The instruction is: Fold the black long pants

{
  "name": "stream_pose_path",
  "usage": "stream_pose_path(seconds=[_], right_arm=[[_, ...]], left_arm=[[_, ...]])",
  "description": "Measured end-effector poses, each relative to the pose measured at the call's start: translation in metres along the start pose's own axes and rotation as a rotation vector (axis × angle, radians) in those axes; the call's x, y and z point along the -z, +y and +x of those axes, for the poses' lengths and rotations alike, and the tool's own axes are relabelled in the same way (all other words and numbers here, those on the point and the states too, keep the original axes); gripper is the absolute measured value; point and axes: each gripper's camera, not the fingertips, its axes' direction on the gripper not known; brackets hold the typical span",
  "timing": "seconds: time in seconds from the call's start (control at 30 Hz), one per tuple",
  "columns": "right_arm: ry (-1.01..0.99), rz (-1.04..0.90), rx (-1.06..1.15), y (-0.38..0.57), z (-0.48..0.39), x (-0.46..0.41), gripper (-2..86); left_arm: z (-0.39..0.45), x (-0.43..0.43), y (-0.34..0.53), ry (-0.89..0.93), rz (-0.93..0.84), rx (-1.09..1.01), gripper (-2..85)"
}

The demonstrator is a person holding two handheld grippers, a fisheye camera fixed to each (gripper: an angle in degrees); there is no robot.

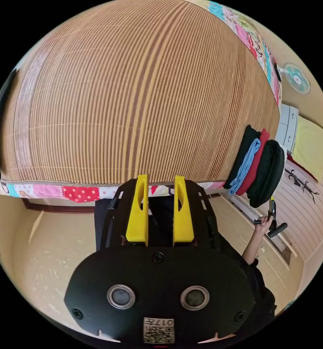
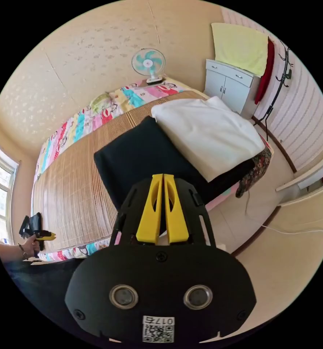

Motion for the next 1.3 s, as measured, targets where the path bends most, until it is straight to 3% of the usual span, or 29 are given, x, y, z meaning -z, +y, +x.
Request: stream_pose_path(seconds=[0.13, 0.27, 0.33, 0.47, 0.73, 0.83, 1.07, 1.2, 1.3], right_arm=[[0.015, -0.029, -0.135, 0.04, 0.019, -0.067, 0.7], [-0.205, 0.041, -0.453, 0.064, 0.071, -0.068, 0.4], [-0.207, 0.053, -0.451, 0.067, 0.073, -0.066, 0.3], [-0.162, -0.001, -0.413, 0.065, 0.078, -0.064, 0.3], [-0.401, 0.05, -0.688, 0.1, 0.134, -0.035, 0.2], [-0.393, 0.028, -0.723, 0.148, 0.136, -0.034, 0.3], [-0.302, -0.292, -0.911, 0.303, 0.133, -0.065, 0.2], [-0.327, -0.3, -1.07, 0.371, 0.131, -0.058, 0.2], [-0.353, -0.23, -1.17, 0.392, 0.135, -0.046, 0.2]], left_arm=[[-0.032, 0.015, 0.039, 0.05, 0.029, 0.021, 9.8], [-0.05, 0.023, 0.069, 0.096, 0.092, 0.068, 9.0], [-0.067, 0.033, 0.088, 0.185, 0.149, 0.111, 6.2], [-0.102, 0.055, 0.113, 0.154, 0.151, 0.205, 2.4], [-0.209, 0.121, 0.17, 0.179, 0.307, 0.409, 8.1], [-0.24, 0.135, 0.187, 0.199, 0.369, 0.499, 9.2], [-0.308, 0.185, 0.2, 0.305, 0.496, 0.624, 11.1], [-0.358, 0.213, 0.211, 0.471, 0.63, 0.756, 12.0], [-0.384, 0.224, 0.215, 0.497, 0.663, 0.824, 13.1]])
